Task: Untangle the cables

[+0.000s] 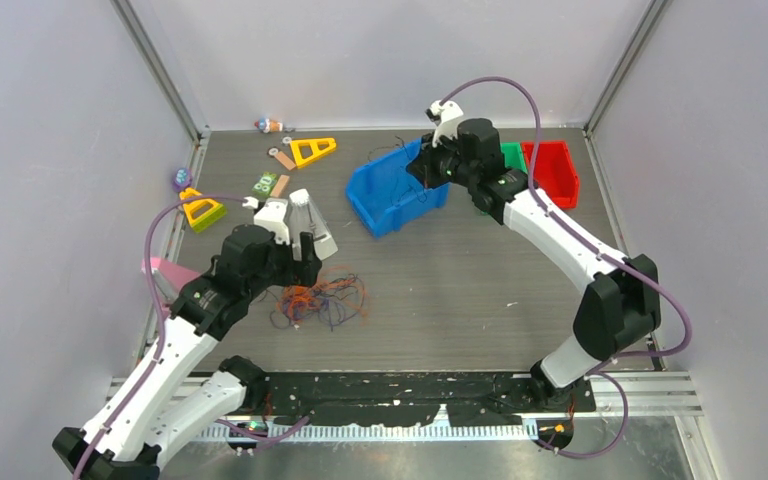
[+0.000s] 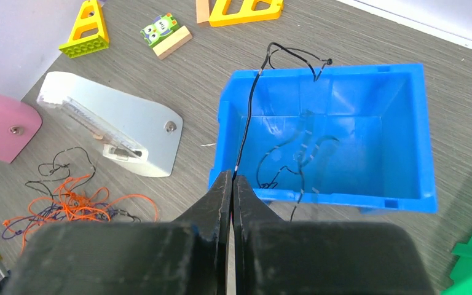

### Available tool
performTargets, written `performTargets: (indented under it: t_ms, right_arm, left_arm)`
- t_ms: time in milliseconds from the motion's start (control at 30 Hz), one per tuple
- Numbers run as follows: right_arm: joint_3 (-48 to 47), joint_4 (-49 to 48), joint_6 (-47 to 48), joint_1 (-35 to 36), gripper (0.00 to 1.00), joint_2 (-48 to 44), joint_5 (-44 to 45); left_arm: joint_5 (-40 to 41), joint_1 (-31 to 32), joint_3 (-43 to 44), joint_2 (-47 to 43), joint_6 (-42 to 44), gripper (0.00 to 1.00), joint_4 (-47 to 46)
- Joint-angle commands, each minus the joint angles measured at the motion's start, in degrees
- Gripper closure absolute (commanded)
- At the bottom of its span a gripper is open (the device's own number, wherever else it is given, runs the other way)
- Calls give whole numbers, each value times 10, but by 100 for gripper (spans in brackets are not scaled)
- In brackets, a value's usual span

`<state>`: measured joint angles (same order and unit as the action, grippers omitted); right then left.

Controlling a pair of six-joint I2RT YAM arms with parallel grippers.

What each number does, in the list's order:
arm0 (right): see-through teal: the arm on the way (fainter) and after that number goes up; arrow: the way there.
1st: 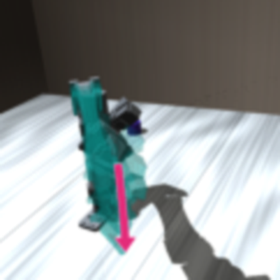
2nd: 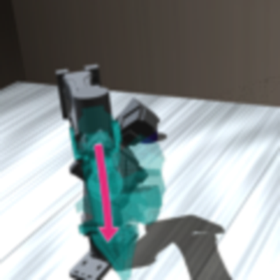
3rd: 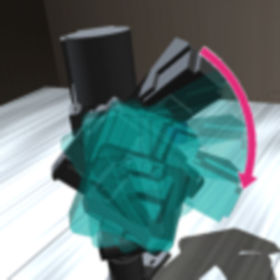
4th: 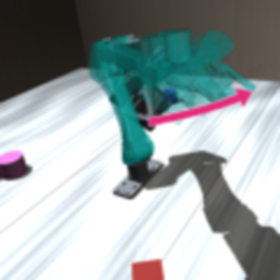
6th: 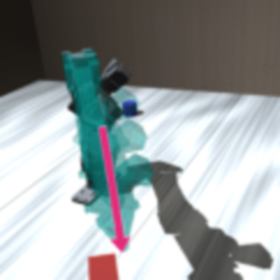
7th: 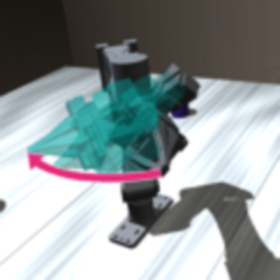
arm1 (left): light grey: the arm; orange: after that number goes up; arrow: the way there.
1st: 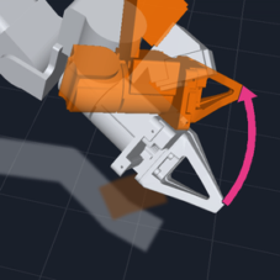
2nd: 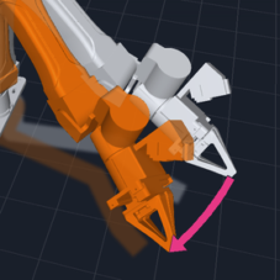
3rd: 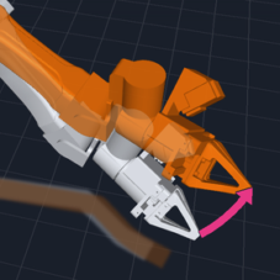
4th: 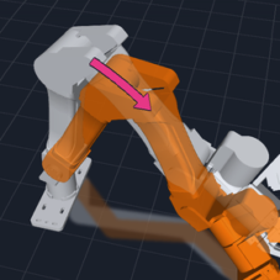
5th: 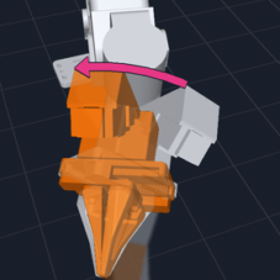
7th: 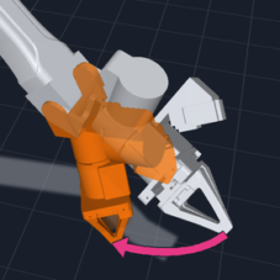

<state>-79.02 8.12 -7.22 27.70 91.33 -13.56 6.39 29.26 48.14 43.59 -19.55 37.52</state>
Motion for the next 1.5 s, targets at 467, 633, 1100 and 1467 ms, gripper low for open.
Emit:
performTargets:
  t_ms: [467, 633, 1100, 1467]
  right_arm:
    - [-32, 4, 2, 1, 94, -117, -3]
    - [-11, -7, -15, 2, 94, -121, -12]
    - [-145, 19, -19, 2, 95, -32, -30]
    - [-322, 64, -45, 2, 95, 53, -61]
  left_arm:
    - [-1, 1, 59, 21, 103, 17, 25]
    - [-13, 1, 21, 3, 115, 17, -16]
    - [-4, 1, 11, -16, 123, 17, -21]
    - [3, 1, 10, -19, 124, 17, -22]
